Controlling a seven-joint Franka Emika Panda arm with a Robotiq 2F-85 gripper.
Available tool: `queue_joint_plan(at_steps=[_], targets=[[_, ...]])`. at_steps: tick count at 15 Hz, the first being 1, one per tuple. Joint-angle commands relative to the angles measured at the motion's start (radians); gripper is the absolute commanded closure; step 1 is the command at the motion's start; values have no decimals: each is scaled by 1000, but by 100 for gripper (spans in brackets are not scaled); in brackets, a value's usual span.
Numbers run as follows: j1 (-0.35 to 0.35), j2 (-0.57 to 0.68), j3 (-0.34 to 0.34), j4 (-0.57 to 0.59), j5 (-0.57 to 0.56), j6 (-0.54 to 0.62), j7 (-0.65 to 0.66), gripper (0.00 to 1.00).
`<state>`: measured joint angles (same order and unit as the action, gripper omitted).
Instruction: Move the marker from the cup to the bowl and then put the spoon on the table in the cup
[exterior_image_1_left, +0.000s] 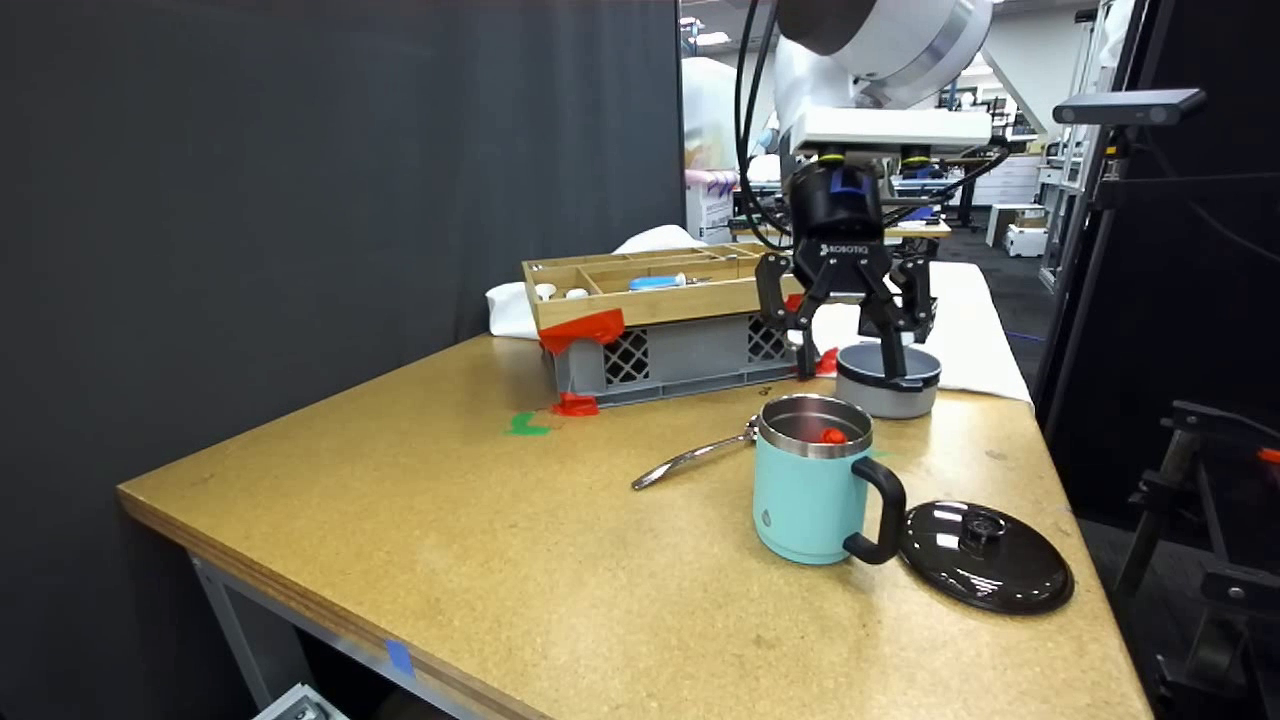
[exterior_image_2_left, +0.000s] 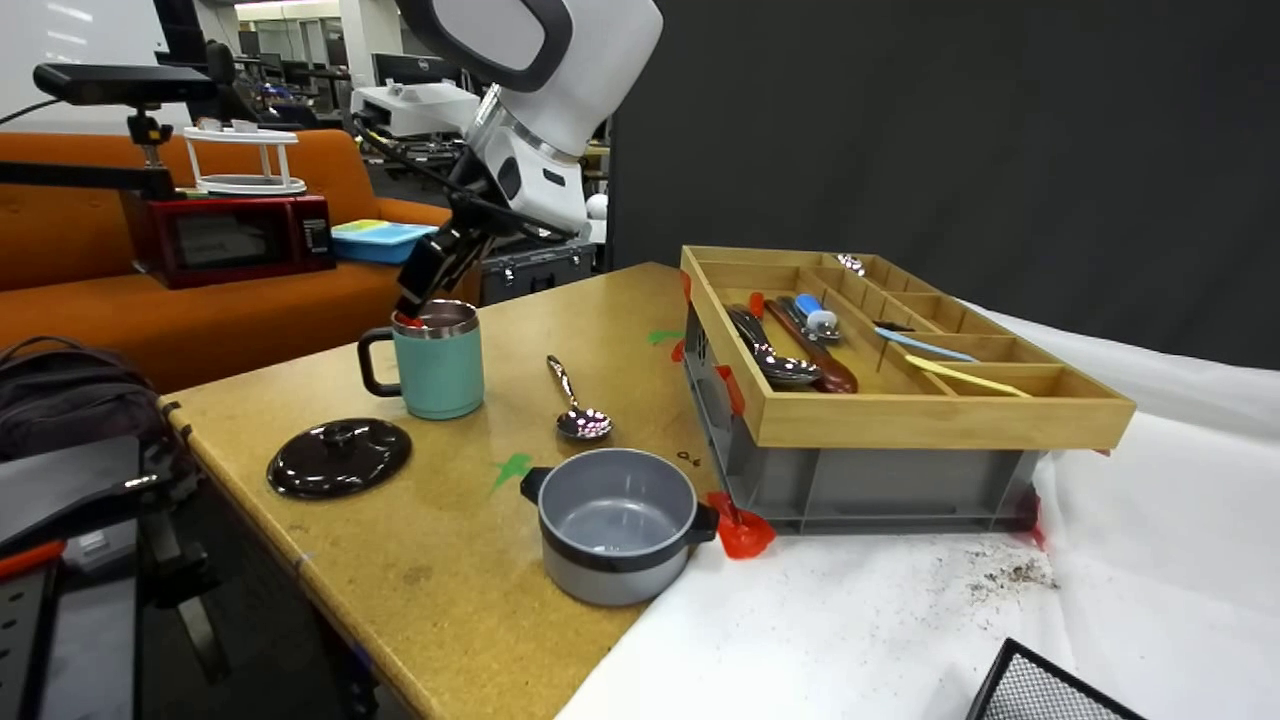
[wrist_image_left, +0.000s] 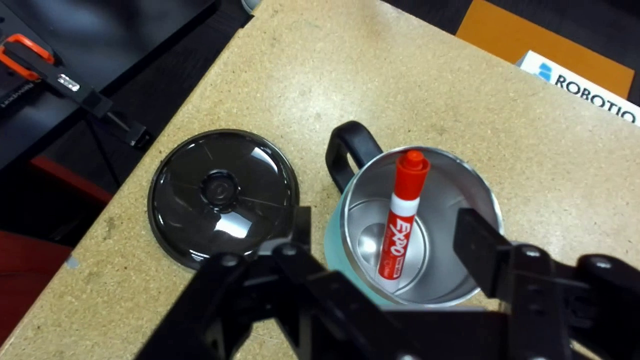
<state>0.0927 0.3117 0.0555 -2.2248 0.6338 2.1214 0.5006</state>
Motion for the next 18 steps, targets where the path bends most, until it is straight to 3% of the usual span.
queue_joint_plan(at_steps=[1,6,9,10,15,18], targets=[[9,49,7,55,6,-31,17,28],[26,107,16,98,13,-33,37,34],[35,134,20,127,19,-47,57,63],[38,140,22,135,20,-52,64,58],[52,154,27,158,29,-64,106,53],[59,148,34,153,31,-58,128,44]])
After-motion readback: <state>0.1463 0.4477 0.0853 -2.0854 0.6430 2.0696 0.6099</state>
